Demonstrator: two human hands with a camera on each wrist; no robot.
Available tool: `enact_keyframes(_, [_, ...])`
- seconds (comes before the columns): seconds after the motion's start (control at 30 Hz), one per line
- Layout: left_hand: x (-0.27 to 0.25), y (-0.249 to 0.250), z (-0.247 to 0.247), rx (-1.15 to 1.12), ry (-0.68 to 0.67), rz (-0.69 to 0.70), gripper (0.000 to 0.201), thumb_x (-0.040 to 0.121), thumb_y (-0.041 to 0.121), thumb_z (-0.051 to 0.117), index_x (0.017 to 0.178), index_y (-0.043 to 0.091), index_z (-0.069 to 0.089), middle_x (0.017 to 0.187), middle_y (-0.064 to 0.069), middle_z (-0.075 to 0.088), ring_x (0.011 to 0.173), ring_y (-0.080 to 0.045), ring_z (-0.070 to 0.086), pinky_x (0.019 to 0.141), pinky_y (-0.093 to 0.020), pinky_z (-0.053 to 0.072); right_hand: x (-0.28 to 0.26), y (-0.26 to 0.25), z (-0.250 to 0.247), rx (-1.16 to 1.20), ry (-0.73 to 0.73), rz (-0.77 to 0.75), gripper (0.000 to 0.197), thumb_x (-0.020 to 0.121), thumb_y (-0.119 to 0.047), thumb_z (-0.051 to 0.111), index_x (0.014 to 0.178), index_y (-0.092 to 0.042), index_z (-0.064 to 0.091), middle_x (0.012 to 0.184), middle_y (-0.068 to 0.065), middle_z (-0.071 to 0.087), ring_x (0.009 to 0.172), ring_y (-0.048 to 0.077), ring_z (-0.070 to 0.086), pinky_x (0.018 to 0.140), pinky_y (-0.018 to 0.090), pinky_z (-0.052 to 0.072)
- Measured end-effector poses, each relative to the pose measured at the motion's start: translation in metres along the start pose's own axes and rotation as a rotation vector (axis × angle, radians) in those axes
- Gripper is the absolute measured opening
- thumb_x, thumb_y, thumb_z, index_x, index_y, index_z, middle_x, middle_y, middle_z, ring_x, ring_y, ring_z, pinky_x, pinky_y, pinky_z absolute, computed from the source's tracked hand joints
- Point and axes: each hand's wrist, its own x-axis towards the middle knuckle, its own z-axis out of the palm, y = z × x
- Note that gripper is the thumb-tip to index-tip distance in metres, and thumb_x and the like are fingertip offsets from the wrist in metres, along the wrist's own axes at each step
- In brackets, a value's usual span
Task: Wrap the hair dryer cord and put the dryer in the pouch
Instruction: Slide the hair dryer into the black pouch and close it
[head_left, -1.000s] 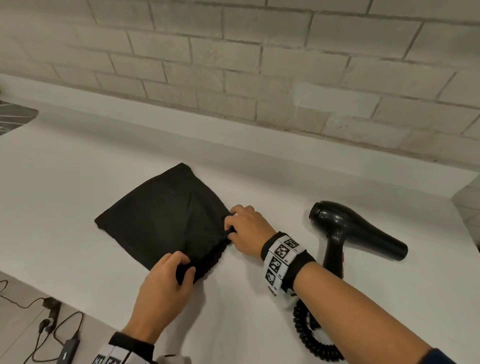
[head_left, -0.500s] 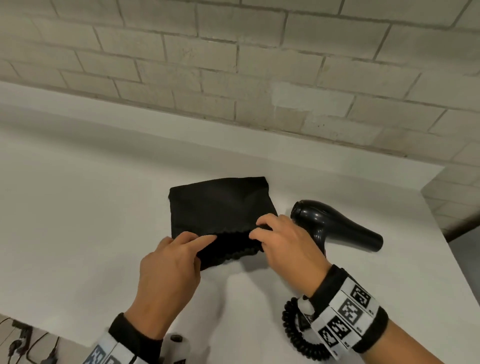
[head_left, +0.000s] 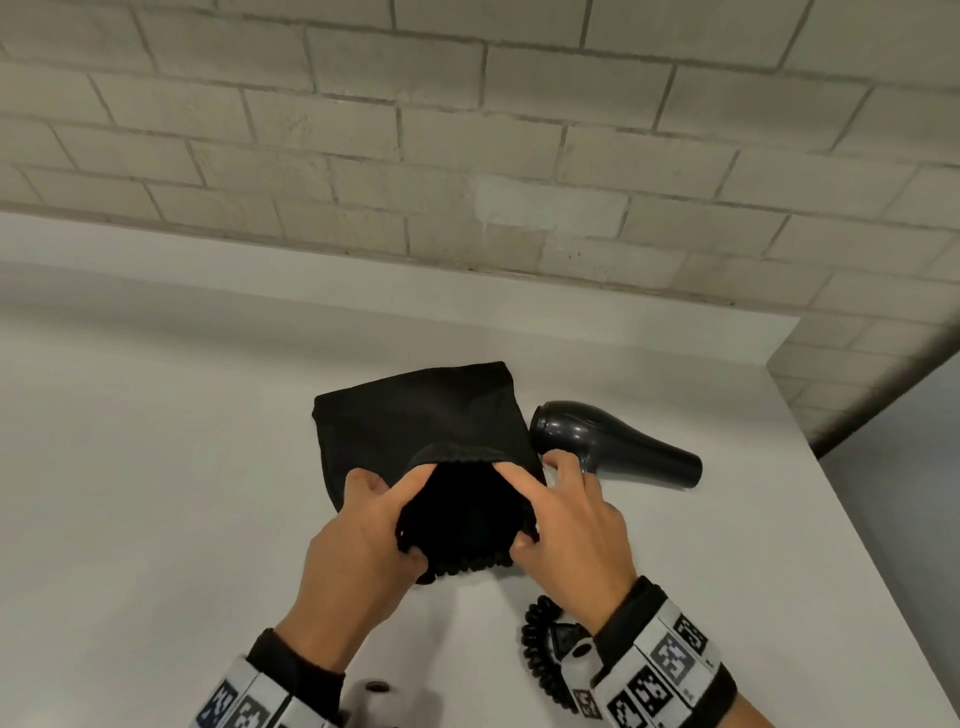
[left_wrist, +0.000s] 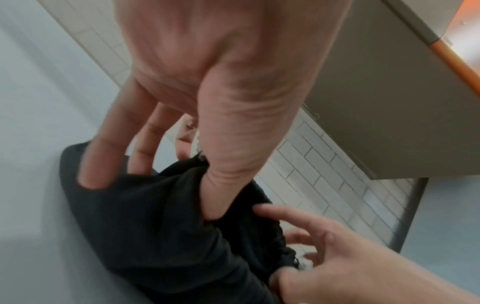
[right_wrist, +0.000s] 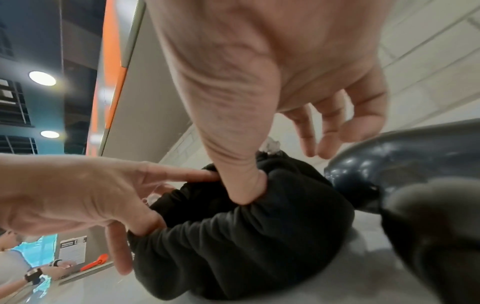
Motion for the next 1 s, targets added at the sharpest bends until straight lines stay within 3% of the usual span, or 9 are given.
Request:
enact_keyframes(0.1, [0.001,0.005,0.005,-0.136,-0.029,0.069,0.088,0.076,0.009,0.078,0.144,0.045,0.037,0.106,0.008,0.045,0.077,-0.012,0.057,0.061,-0.016,0.053,-0.004,0.014,-0.012,0.317,-0.067,-0.107,0.056,0.08,-0.023,0.074,0.126,-0.049,0.056,0.143,-0.004,0.038,0.121,0.017,0.044,0.099,0.032,0.044])
enact_keyframes(0.2, [-0.001,0.011,0.008,-0.188,-0.046,0.099,0.079,0.081,0.01,0.076,0.145,0.038,0.04,0.108,0.01,0.047,0.088,-0.011,0.054,0.067,-0.01,0.049,-0.003,0.027,-0.03,0.59,0.031,-0.114,0.019,0.084,-0.029,0.075,0.097,-0.041,0.07,0.126,-0.016,0.052,0.112,-0.004,0.049,0.091,0.012,0.04])
enact_keyframes(0.3, [-0.003,0.01,0.011,-0.191,-0.032,0.096,0.073,0.083,0.012,0.076,0.144,0.034,0.044,0.107,0.014,0.047,0.09,-0.01,0.053,0.069,-0.007,0.045,0.005,0.05,-0.028,0.479,0.216,0.109,0.007,0.091,-0.019,0.065,0.095,-0.022,0.061,0.096,-0.004,0.066,0.084,0.009,0.062,0.074,0.022,0.047])
enact_keyframes(0.37, [-0.003,0.008,0.011,-0.194,-0.02,0.102,0.072,0.081,0.012,0.078,0.143,0.032,0.046,0.105,0.015,0.047,0.09,-0.01,0.053,0.07,-0.007,0.045,0.008,0.059,-0.022,0.304,0.022,0.327,0.026,0.094,-0.029,0.061,0.109,-0.011,0.051,0.091,0.003,0.064,0.081,0.02,0.061,0.07,0.032,0.047])
enact_keyframes(0.43, [-0.003,0.007,0.009,-0.192,-0.011,0.117,0.07,0.081,0.013,0.078,0.142,0.031,0.047,0.106,0.016,0.048,0.091,-0.011,0.054,0.072,-0.008,0.046,0.01,0.062,-0.013,0.233,-0.182,0.44,0.039,0.092,-0.041,0.061,0.104,-0.006,0.048,0.079,-0.001,0.056,0.076,0.019,0.057,0.062,0.029,0.042])
enact_keyframes(0.53, [-0.002,0.006,0.007,-0.188,-0.008,0.132,0.069,0.082,0.015,0.078,0.142,0.031,0.048,0.108,0.017,0.049,0.092,-0.011,0.055,0.073,-0.008,0.046,0.018,0.059,-0.004,0.317,-0.272,0.456,0.041,0.086,-0.048,0.067,0.08,-0.011,0.05,0.07,-0.001,0.055,0.065,0.015,0.056,0.056,0.025,0.043])
enact_keyframes(0.73, [0.003,0.003,0.006,-0.209,-0.019,0.143,0.067,0.081,0.018,0.08,0.139,0.031,0.051,0.111,0.017,0.052,0.091,-0.007,0.056,0.075,-0.006,0.043,0.014,0.066,0.002,0.651,-0.197,0.557,0.018,0.085,-0.018,0.068,0.096,-0.013,0.055,0.091,0.009,0.064,0.078,0.023,0.064,0.069,0.036,0.055])
enact_keyframes(0.87, [0.012,0.005,0.0,-0.238,-0.057,0.142,0.067,0.082,0.02,0.079,0.14,0.033,0.049,0.11,0.015,0.052,0.088,-0.008,0.057,0.071,-0.008,0.046,-0.01,0.075,-0.015,0.847,-0.104,0.56,0.022,0.089,-0.005,0.059,0.109,-0.013,0.056,0.074,0.013,0.059,0.055,0.021,0.055,0.053,0.035,0.049])
enact_keyframes(1.0, [0.024,0.004,-0.002,-0.245,-0.099,0.155,0.067,0.083,0.019,0.077,0.141,0.034,0.047,0.109,0.014,0.053,0.086,-0.01,0.058,0.072,-0.013,0.048,-0.042,0.079,-0.044,0.842,0.002,0.369,0.025,0.09,-0.006,0.063,0.107,-0.024,0.061,0.072,0.007,0.059,0.049,0.017,0.052,0.049,0.03,0.048])
